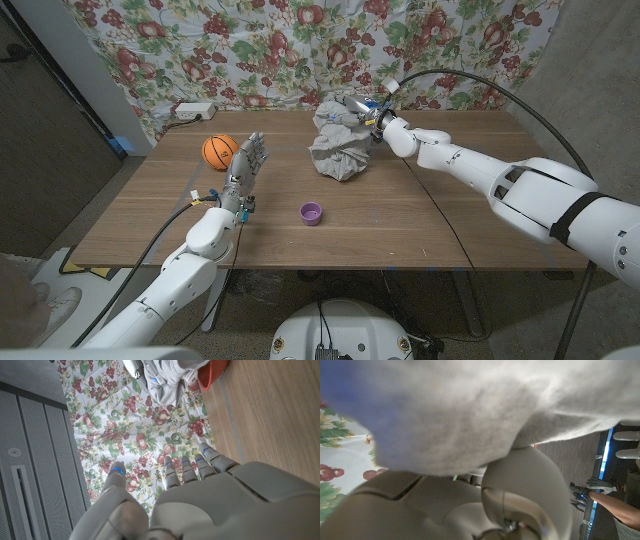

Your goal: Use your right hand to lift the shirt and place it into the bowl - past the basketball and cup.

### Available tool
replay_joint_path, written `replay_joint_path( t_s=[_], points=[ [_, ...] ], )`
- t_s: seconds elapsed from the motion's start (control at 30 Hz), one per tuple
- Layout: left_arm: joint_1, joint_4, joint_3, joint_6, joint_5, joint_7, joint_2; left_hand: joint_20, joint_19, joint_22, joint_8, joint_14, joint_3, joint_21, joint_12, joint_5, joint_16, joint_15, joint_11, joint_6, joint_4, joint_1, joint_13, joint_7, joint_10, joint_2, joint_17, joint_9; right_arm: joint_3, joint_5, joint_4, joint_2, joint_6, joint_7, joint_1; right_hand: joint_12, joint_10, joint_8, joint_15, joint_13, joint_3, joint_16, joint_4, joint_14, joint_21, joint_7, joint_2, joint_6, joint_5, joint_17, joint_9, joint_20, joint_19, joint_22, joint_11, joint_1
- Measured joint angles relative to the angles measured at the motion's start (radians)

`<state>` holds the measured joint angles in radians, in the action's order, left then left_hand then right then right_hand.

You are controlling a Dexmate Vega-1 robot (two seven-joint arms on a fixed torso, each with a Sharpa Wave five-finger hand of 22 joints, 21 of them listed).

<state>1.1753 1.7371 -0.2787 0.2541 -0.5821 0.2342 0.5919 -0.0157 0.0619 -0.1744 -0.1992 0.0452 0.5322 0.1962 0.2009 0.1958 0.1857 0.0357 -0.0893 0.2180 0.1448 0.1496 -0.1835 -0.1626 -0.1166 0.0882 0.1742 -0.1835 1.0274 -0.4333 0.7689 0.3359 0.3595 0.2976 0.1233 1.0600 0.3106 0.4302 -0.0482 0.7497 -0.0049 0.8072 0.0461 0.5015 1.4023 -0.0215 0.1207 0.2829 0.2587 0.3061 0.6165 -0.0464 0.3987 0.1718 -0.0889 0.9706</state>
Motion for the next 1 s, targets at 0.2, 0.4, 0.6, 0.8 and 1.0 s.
replay_joint_path(
  t_s=[0.2,0.4,0.6,0.8,1.0],
  points=[
    [-0.005,-0.004,-0.005,0.0,-0.001,-0.005,-0.001,0.0,0.0,0.0,0.0,0.0,0.0,0.0,0.0,0.0,0.0,0.0,0.0,0.0,0.0,0.0,0.0,0.0,0.0,0.0,0.0,0.0,-0.012,0.002,0.038,0.018,-0.012,-0.01,0.017,-0.008,-0.013,-0.036,0.001,-0.035,-0.033,-0.03,0.041,-0.024,-0.02,0.0,-0.009,-0.013,0.006,-0.005,-0.028,0.004,0.004,0.0,0.013,-0.085],
    [-0.003,-0.004,-0.006,0.0,-0.001,-0.004,-0.001,0.0,0.0,0.0,0.0,0.0,0.0,0.0,0.0,0.0,0.0,0.0,0.0,0.0,0.0,0.0,0.0,0.0,0.0,0.0,0.0,0.0,-0.022,0.001,0.064,0.027,-0.024,-0.012,0.031,-0.02,-0.018,-0.051,0.002,-0.055,-0.034,-0.041,0.041,-0.048,-0.033,0.006,-0.009,-0.019,0.009,-0.002,-0.044,0.004,0.004,0.0,0.018,-0.101],
    [0.007,0.003,-0.006,0.005,0.0,0.003,-0.001,0.0,0.0,0.0,0.0,0.0,0.0,0.0,0.0,0.0,0.0,0.0,0.0,0.003,0.0,0.0,0.0,0.004,0.0,0.0,0.0,0.0,-0.028,-0.009,0.084,0.031,-0.042,-0.013,0.041,-0.032,-0.028,-0.061,0.0,-0.076,-0.039,-0.043,0.033,-0.061,-0.045,0.006,-0.005,-0.019,0.019,0.003,-0.058,0.004,0.004,0.003,0.016,-0.105],
    [0.014,0.008,-0.004,0.01,0.003,0.008,-0.001,0.0,0.0,0.0,0.0,0.0,0.0,0.0,0.0,0.0,0.0,0.0,0.0,0.009,0.0,0.0,0.0,-0.002,0.0,0.0,0.0,0.0,-0.029,-0.016,0.084,0.025,-0.055,-0.014,0.047,-0.032,-0.013,-0.073,0.004,-0.098,-0.006,-0.043,-0.001,-0.043,-0.05,-0.002,0.031,0.0,0.032,0.012,-0.077,0.004,0.004,0.003,0.001,-0.069],
    [0.019,0.009,-0.002,0.013,0.003,0.011,-0.001,0.0,0.0,0.0,0.0,0.0,0.0,0.0,0.0,0.0,0.0,0.0,0.0,0.014,0.0,0.0,0.0,0.004,0.0,0.0,0.0,0.0,-0.017,-0.022,0.058,0.008,-0.061,-0.014,0.049,-0.028,-0.001,-0.076,-0.002,-0.113,0.01,-0.037,-0.025,-0.022,-0.05,-0.007,0.051,0.023,0.044,0.017,-0.088,0.004,0.004,0.008,-0.011,-0.049]
  ],
)
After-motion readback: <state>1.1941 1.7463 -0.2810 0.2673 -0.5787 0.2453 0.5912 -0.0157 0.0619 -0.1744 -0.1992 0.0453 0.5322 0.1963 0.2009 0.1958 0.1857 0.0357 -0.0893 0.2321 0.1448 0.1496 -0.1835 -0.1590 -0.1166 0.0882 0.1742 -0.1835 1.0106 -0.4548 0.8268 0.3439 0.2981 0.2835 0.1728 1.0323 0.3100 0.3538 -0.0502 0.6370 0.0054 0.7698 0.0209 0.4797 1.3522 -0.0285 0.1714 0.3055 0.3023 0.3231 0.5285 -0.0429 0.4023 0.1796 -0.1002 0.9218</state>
